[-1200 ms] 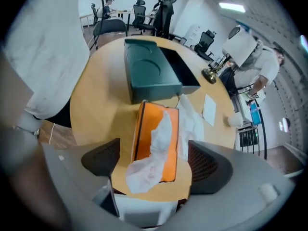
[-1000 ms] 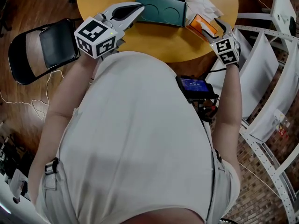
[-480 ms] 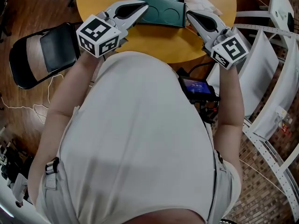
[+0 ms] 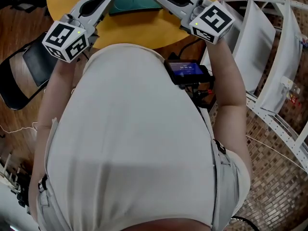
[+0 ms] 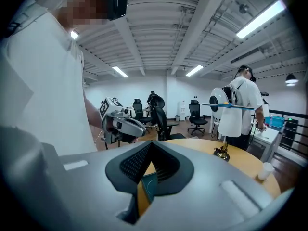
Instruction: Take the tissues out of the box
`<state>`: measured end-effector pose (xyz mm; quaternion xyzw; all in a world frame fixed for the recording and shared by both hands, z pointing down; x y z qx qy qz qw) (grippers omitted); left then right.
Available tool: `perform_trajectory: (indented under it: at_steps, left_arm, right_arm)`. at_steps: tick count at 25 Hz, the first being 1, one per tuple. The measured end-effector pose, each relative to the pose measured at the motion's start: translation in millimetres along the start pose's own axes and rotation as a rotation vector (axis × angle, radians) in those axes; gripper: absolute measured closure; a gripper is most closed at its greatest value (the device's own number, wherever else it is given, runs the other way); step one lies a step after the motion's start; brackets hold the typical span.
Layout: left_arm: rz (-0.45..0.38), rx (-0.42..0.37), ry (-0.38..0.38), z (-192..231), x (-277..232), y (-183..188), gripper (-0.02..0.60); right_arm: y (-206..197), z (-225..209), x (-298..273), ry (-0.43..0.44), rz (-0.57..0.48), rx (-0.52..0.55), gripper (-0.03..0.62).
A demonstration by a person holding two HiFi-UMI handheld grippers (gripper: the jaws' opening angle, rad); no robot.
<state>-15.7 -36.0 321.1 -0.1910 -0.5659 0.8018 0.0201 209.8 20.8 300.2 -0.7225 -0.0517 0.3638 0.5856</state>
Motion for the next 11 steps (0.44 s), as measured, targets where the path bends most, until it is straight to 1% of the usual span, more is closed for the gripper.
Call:
perform_trajectory:
  at_steps: [6, 11]
  left_arm:
    - [0.002, -0.007, -0.009, -13, -3, -1, 0.581]
    - [0.004, -0.004, -0.001, -13, -4, -2, 0.581]
  right_arm:
    - [0, 4, 8, -0.002, -0.005, 0.034, 0.594]
    - [0, 5, 10, 0.003, -0.011, 0.036, 0.594]
Point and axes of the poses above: the fingertips, and each gripper's own axes: x backward along the fingers, z to its left, y out of its top, the point moved 9 cm from there along x, backward along the fingers, and after that the axes turned 9 degrees about z, right-handed, at the moved point
